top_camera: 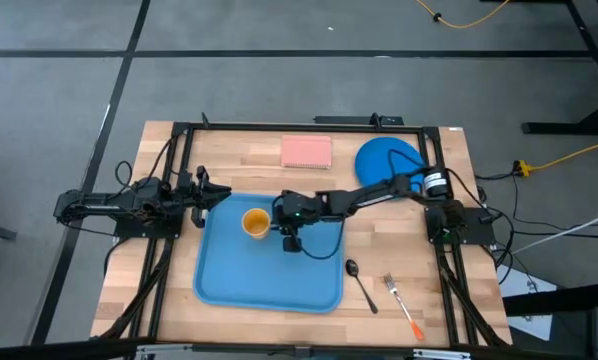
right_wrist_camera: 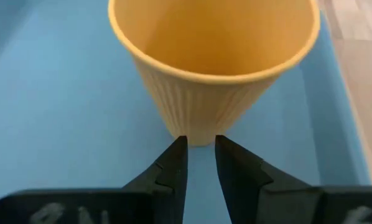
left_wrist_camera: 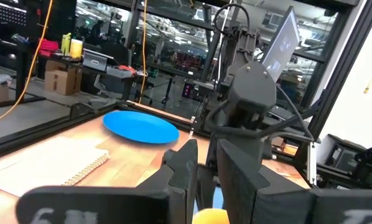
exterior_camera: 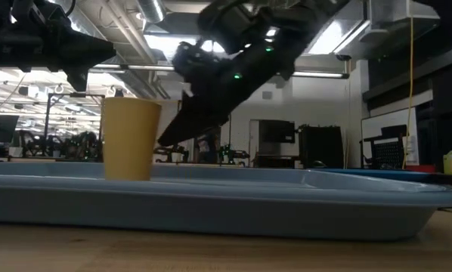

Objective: Pick and place plate/cup/fork/spoon on tray
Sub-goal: Move the yellow cup to the left side of the blue tray

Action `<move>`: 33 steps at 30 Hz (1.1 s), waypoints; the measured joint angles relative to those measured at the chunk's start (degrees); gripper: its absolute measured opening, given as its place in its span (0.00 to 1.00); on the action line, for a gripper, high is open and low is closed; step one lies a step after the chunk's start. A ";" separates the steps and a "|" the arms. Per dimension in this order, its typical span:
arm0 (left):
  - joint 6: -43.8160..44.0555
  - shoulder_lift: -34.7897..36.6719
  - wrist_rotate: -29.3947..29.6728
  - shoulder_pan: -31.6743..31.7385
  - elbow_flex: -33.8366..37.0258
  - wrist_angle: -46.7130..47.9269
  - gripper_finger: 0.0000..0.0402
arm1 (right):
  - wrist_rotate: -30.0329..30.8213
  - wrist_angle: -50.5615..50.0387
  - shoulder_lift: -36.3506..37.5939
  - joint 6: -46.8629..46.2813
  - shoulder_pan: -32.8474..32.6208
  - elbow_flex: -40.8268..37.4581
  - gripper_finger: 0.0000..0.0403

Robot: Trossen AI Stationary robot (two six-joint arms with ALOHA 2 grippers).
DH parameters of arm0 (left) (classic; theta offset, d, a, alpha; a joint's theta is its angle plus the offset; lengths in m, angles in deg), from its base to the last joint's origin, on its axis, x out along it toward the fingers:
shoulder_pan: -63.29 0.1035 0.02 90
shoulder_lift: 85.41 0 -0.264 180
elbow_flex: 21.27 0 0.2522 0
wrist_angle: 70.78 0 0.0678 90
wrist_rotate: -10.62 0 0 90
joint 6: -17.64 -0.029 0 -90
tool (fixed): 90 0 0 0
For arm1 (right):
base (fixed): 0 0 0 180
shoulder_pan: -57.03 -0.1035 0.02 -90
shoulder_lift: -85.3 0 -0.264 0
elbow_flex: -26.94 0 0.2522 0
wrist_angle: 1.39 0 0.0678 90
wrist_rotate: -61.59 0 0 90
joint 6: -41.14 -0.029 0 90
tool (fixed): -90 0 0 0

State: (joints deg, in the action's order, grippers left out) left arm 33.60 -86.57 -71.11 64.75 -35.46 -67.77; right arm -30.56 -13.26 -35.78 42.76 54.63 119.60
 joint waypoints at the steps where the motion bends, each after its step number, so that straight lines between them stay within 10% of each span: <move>1: 0.01 -0.01 0.00 -0.01 0.01 0.00 0.14 | -0.22 -0.36 -0.84 -0.05 0.00 1.32 0.22; 24: 0.01 -0.01 -0.22 0.01 0.00 -0.01 0.14 | -2.45 -11.20 -3.24 -6.07 0.00 8.80 0.22; 33: 0.01 -0.01 -0.22 0.00 0.01 -0.01 0.14 | -11.87 -10.58 -3.12 2.15 -2.37 8.80 0.22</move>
State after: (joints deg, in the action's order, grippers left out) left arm 33.61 -86.58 -71.33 64.75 -35.45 -67.77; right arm -42.42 -23.84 -38.90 44.91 52.26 128.40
